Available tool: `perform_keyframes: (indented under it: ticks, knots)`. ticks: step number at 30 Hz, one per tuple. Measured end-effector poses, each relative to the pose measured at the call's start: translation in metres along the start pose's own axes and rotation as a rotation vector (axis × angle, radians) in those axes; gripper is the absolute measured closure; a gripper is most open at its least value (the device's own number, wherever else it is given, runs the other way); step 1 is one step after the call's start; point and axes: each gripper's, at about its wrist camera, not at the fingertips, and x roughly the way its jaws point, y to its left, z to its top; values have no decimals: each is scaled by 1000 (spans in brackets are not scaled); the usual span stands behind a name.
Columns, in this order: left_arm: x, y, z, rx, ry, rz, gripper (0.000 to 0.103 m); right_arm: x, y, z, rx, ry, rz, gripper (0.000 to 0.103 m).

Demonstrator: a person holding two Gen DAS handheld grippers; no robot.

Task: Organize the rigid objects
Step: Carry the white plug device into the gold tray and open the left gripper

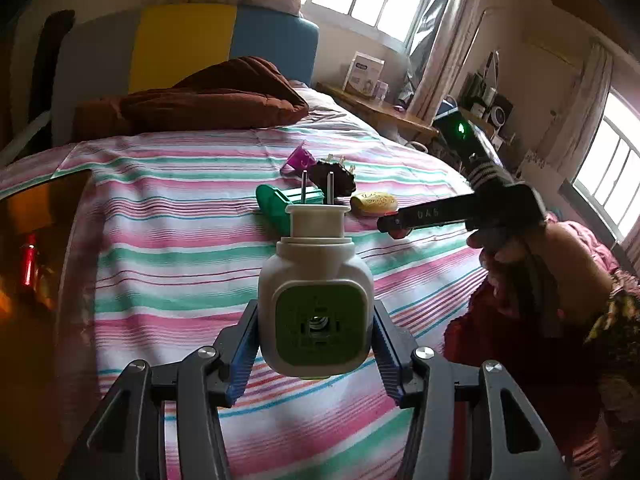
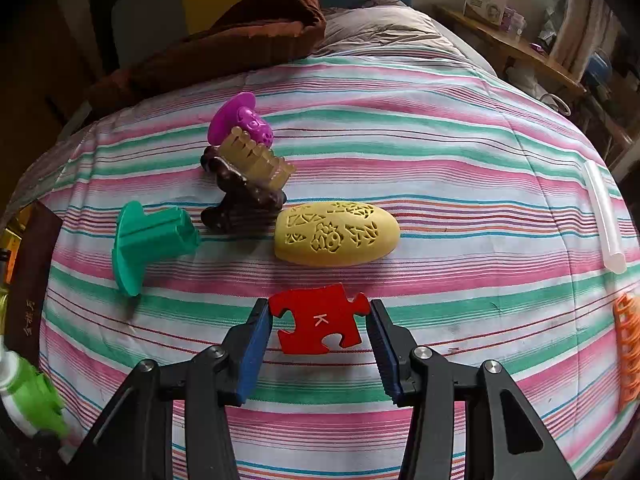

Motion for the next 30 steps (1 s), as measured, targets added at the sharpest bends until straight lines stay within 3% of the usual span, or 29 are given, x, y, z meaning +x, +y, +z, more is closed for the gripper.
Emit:
perform_keyframes:
  ticks: [13, 23, 30]
  knots:
    - [-58, 45, 0, -90, -67, 43, 50, -15, -1, 6, 12, -93, 6, 54]
    - [-101, 115, -8, -206, -111, 165, 50, -13, -4, 8, 19, -103, 1, 54]
    - [-114, 171, -24, -301, -53, 261, 50, -16, -8, 8, 44, -124, 4, 54]
